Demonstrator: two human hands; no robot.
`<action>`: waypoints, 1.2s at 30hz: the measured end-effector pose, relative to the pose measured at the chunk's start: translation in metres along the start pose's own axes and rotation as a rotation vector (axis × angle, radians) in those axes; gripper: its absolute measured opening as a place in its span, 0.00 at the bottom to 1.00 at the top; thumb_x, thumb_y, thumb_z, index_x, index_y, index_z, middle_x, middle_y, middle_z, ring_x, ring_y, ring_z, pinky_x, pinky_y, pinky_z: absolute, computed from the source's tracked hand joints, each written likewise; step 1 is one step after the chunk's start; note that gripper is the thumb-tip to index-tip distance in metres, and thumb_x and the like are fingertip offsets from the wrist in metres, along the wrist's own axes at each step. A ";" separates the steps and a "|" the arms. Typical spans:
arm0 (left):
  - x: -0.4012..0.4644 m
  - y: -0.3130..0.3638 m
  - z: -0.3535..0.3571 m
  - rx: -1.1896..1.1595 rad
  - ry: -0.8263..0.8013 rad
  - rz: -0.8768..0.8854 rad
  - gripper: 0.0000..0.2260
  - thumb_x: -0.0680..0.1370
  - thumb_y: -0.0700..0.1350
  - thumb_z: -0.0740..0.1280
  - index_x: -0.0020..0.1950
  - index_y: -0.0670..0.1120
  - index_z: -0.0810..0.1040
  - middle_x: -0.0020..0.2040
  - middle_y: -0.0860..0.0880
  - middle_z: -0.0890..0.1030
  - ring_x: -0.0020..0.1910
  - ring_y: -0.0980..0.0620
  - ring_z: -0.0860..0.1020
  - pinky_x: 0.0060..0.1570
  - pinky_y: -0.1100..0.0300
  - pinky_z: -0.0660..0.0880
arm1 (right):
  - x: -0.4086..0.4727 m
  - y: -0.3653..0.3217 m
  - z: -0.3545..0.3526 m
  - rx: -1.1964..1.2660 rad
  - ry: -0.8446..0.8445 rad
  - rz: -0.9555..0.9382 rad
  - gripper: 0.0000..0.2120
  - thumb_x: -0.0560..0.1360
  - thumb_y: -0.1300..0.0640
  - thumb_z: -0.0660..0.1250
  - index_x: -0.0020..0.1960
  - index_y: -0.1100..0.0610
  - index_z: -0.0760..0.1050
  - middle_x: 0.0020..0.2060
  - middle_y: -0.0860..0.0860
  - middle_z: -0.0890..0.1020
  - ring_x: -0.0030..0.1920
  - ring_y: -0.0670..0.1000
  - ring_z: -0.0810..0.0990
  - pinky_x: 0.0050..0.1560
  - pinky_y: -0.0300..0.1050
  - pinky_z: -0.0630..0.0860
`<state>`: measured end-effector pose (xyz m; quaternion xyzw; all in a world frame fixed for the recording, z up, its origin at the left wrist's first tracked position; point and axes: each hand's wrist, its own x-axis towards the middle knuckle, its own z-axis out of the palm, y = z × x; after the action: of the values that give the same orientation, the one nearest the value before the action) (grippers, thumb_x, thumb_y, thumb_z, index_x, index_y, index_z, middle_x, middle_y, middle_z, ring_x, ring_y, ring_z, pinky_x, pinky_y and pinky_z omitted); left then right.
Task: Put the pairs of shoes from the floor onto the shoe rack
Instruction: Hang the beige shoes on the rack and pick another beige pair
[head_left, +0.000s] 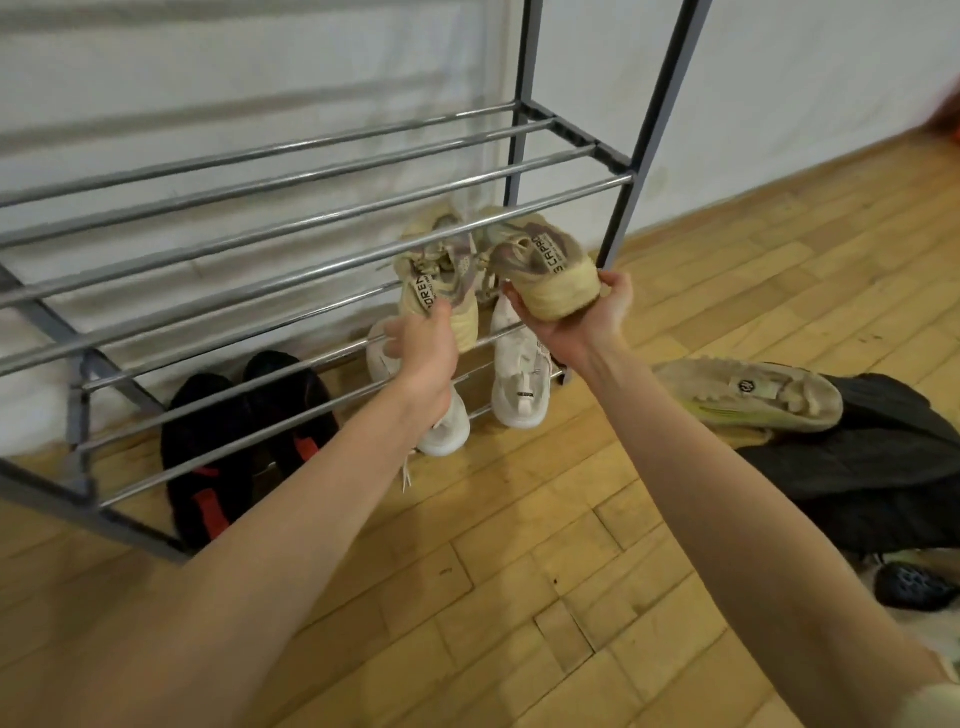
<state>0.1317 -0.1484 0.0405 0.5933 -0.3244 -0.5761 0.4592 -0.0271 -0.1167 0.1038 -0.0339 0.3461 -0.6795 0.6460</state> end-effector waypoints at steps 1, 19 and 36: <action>-0.001 0.001 0.001 0.000 -0.003 -0.013 0.44 0.59 0.68 0.63 0.73 0.52 0.64 0.71 0.43 0.69 0.66 0.44 0.72 0.63 0.46 0.72 | 0.005 -0.002 -0.002 0.014 0.003 0.006 0.28 0.76 0.47 0.51 0.66 0.63 0.73 0.66 0.65 0.74 0.65 0.67 0.72 0.66 0.64 0.70; -0.110 -0.010 -0.012 0.222 -0.089 0.022 0.04 0.77 0.36 0.62 0.46 0.43 0.75 0.43 0.46 0.76 0.49 0.48 0.77 0.46 0.55 0.75 | -0.061 0.009 -0.103 -0.567 0.076 -0.020 0.09 0.79 0.58 0.58 0.54 0.61 0.74 0.51 0.57 0.81 0.50 0.55 0.81 0.50 0.47 0.79; -0.103 -0.095 0.070 1.068 -0.630 0.512 0.17 0.76 0.37 0.63 0.65 0.42 0.72 0.59 0.44 0.77 0.55 0.48 0.76 0.55 0.58 0.71 | -0.014 -0.114 -0.282 -2.186 0.624 -0.511 0.33 0.75 0.62 0.63 0.77 0.62 0.52 0.77 0.63 0.50 0.76 0.65 0.49 0.74 0.58 0.55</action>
<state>0.0362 -0.0319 -0.0008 0.4470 -0.8139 -0.3552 0.1081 -0.2610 0.0080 -0.0456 -0.4727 0.8745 -0.1085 0.0037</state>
